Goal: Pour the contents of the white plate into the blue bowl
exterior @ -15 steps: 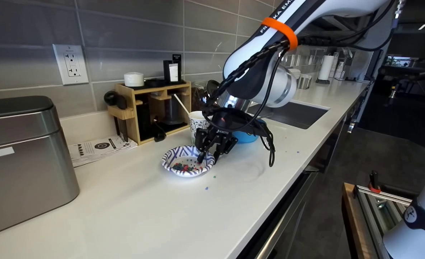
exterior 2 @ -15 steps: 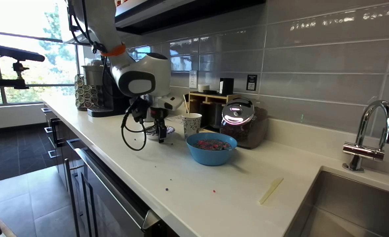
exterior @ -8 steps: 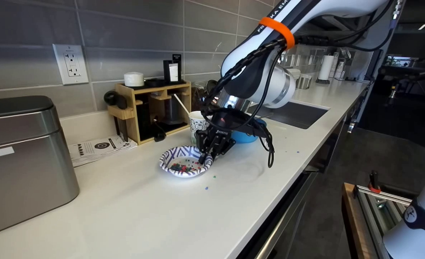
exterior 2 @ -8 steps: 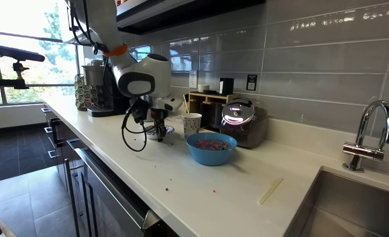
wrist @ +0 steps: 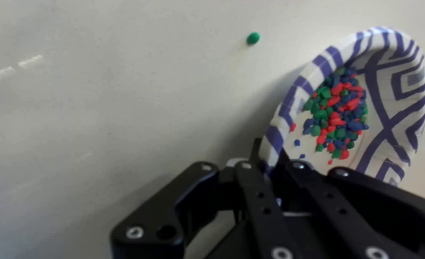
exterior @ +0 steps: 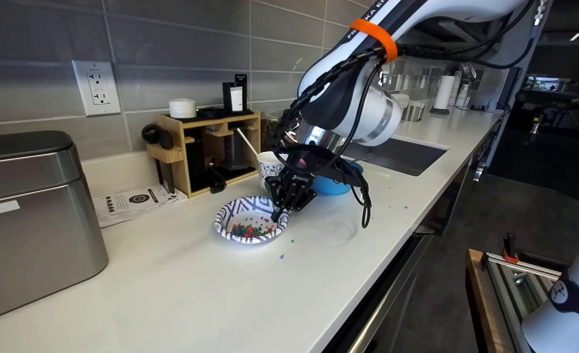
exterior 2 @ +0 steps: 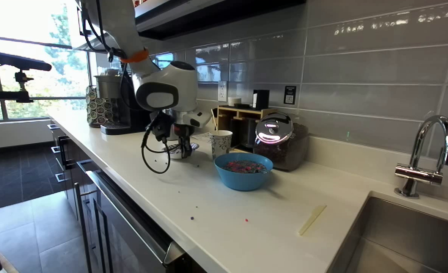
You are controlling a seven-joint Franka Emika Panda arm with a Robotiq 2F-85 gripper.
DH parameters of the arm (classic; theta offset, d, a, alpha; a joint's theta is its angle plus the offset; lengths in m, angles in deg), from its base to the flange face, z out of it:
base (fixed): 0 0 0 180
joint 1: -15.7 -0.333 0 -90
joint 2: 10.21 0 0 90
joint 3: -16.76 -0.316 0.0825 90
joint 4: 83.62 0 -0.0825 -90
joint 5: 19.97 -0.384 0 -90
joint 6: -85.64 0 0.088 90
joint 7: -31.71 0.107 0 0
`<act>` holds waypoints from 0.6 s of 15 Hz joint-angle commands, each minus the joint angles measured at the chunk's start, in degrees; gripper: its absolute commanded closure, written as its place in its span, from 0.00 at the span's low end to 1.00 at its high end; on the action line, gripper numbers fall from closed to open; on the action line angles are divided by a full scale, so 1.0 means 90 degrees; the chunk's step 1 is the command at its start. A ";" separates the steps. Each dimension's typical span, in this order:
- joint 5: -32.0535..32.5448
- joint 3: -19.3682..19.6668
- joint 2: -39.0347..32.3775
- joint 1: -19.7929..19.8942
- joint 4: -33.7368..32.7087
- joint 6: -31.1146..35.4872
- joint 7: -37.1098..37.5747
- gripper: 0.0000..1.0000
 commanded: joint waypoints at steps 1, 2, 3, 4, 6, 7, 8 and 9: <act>-0.0316 -0.0078 0.0080 0.0034 0.0037 0.0037 -0.0289 0.99; -0.0355 -0.0079 0.0167 0.0032 0.0078 -0.0037 -0.0309 0.99; -0.0387 -0.0080 0.0233 0.0032 0.0106 -0.0097 -0.0316 0.99; -0.0374 -0.0073 0.0342 0.0027 0.0166 -0.0169 -0.0273 0.99; -0.0332 -0.0058 0.0596 0.0028 0.0293 -0.0347 -0.0181 0.99; -0.0306 -0.0041 0.0752 0.0033 0.0361 -0.0480 -0.0120 0.99; -0.0269 -0.0021 0.0934 0.0040 0.0440 -0.0673 -0.0060 0.99; -0.0218 0.0003 0.1091 0.0047 0.0501 -0.0867 0.0020 0.99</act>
